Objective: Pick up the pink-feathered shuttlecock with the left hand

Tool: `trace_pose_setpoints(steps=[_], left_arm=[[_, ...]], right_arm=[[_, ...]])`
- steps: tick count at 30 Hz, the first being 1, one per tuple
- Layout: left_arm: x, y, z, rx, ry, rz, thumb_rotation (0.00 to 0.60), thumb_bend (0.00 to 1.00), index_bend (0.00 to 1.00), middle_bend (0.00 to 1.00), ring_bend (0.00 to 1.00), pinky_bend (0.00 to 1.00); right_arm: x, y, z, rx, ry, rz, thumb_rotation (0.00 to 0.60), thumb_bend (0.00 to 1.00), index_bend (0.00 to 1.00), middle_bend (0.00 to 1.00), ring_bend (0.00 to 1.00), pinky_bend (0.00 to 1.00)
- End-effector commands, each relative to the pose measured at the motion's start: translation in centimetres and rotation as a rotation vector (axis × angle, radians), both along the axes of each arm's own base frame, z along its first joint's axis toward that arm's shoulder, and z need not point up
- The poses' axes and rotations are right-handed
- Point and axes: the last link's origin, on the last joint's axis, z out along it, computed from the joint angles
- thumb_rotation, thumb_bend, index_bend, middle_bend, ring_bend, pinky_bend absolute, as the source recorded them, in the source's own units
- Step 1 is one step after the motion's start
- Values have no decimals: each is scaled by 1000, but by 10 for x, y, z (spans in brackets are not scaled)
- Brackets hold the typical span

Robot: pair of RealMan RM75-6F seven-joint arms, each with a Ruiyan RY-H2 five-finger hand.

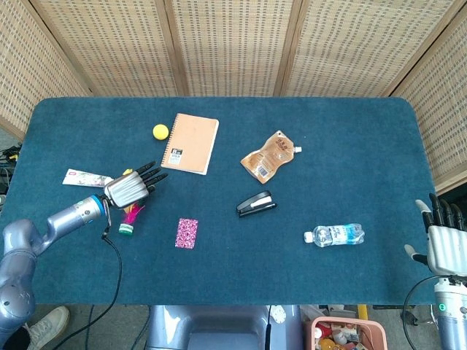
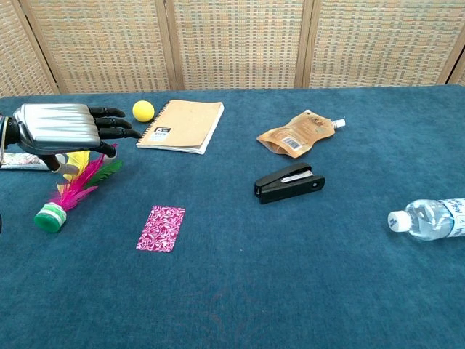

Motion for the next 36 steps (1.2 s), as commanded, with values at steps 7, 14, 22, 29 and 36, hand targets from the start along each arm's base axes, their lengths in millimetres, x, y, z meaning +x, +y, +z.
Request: trace_pose_setpoints(steps=[7, 14, 22, 29, 36], left_arm=[[-2, -1, 4, 8, -6, -3, 600, 464, 644, 0, 0, 0], [-4, -2, 8, 19, -9, -7, 600, 476, 681, 0, 0, 0], [-4, -2, 17, 39, -26, -22, 600, 478, 746, 0, 0, 0], [1, 0, 47, 130, -85, -95, 600, 480, 791, 0, 0, 0], [-8, -6, 68, 264, -97, -128, 600, 480, 798, 0, 0, 0]], right_arm=[[0, 0, -1, 8, -5, -1, 600, 0, 0, 0, 0, 0], [1, 0, -1, 10, -13, 3, 600, 0, 0, 0, 0, 0], [2, 1, -1, 12, -23, 10, 600, 0, 0, 0, 0, 0], [4, 3, 2, 7, -35, 17, 600, 0, 0, 0, 0, 0], [6, 5, 3, 13, -45, 33, 600, 0, 0, 0, 0, 0]])
